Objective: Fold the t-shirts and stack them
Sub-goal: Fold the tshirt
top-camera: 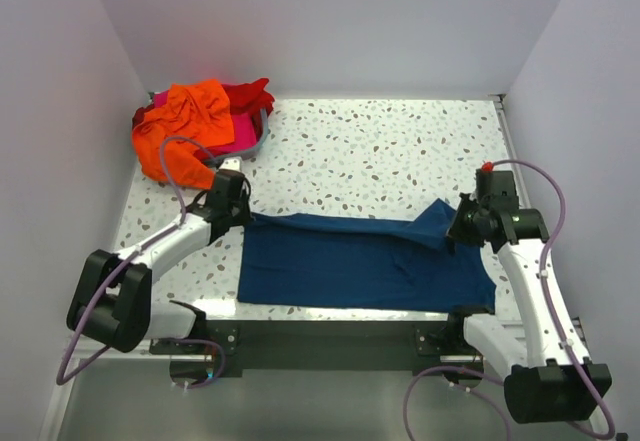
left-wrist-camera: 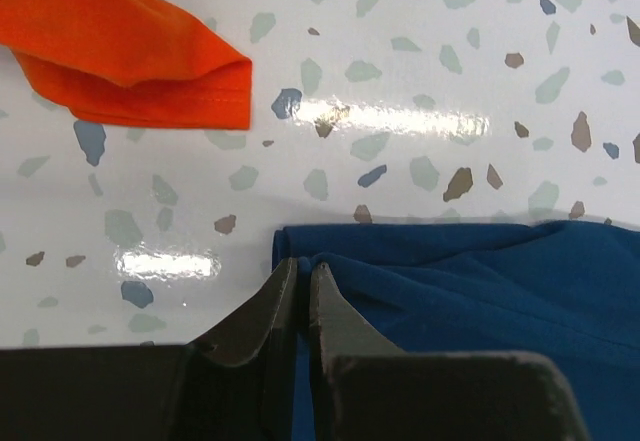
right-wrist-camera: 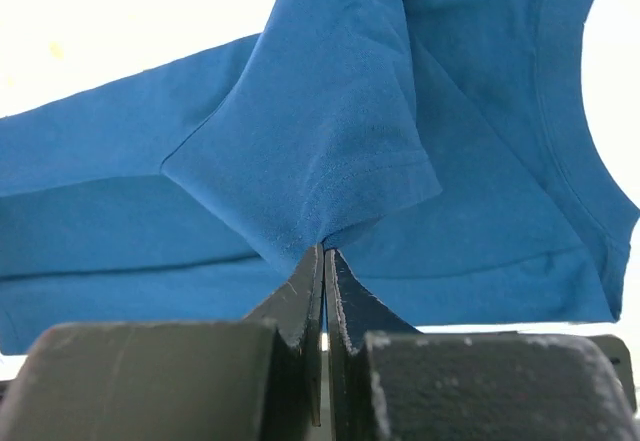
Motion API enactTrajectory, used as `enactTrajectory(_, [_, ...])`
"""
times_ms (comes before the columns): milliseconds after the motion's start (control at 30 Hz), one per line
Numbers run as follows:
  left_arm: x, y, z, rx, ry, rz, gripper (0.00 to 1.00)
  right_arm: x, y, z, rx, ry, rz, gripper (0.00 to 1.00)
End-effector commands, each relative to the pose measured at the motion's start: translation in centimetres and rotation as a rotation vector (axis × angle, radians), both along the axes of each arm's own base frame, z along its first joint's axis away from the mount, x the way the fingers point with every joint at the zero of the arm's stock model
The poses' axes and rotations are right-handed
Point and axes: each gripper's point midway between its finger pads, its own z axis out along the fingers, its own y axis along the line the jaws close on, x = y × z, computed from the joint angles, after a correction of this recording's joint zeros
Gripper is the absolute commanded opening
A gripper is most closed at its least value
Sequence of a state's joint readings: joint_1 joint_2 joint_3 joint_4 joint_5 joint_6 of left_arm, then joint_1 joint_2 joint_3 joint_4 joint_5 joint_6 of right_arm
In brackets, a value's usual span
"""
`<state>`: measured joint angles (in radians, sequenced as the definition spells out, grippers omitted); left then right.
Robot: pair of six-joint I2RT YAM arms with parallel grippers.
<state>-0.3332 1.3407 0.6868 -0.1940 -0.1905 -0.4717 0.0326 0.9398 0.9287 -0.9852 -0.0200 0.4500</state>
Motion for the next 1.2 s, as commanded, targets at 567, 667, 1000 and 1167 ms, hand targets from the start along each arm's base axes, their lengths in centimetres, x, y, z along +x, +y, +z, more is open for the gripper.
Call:
enactTrajectory(567, [-7.1,-0.1,2.4,-0.031,-0.019,0.058,0.51,-5.1,0.2,2.2,-0.009,0.009,0.076,0.02])
enactTrajectory(667, [-7.3,-0.2,4.6,-0.075,-0.075,0.055,0.74,-5.4,0.6,2.4,0.006,0.013,0.098,0.24])
enactTrajectory(1000, [-3.9,-1.5,3.6,-0.019,-0.042,0.041,0.86,-2.4,1.5,3.2,0.043,-0.043,0.114,0.71])
enactTrajectory(1167, [-2.0,-1.5,1.9,0.027,-0.015,0.054,0.86,2.0,1.1,1.7,0.036,-0.052,0.058,0.72])
